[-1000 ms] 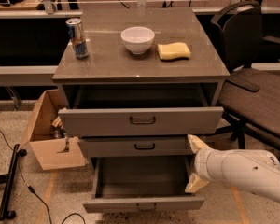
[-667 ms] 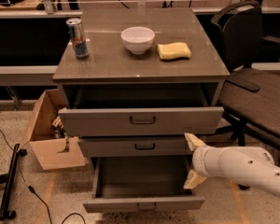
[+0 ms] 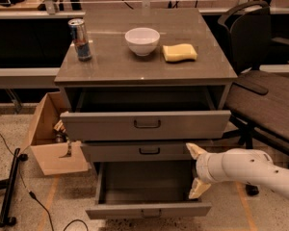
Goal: Open middle drawer
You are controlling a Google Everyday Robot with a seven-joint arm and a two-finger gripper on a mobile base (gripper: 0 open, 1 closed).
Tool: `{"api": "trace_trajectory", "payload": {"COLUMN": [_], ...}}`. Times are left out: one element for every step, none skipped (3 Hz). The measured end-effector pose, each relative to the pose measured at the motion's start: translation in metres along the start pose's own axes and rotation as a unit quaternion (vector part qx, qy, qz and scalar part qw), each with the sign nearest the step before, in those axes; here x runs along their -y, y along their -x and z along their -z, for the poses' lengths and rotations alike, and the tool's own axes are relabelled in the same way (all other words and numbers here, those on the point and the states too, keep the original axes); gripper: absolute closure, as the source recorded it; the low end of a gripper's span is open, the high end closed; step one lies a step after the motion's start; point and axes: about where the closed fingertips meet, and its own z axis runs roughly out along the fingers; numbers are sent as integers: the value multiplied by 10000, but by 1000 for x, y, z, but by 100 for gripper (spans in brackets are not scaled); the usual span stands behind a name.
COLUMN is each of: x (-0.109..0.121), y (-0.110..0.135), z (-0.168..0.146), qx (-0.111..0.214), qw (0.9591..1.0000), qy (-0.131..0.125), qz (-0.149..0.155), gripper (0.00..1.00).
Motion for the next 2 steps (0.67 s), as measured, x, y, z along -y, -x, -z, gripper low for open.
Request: {"api": "trace_trajectory", "payload": {"x": [1, 8], "y": [-6, -16], "z": [-21, -46], "qx": [74, 113], "qw": [9999, 9994], "qy": [151, 321], "qz": [-20, -8], "gripper": [0, 0]}}
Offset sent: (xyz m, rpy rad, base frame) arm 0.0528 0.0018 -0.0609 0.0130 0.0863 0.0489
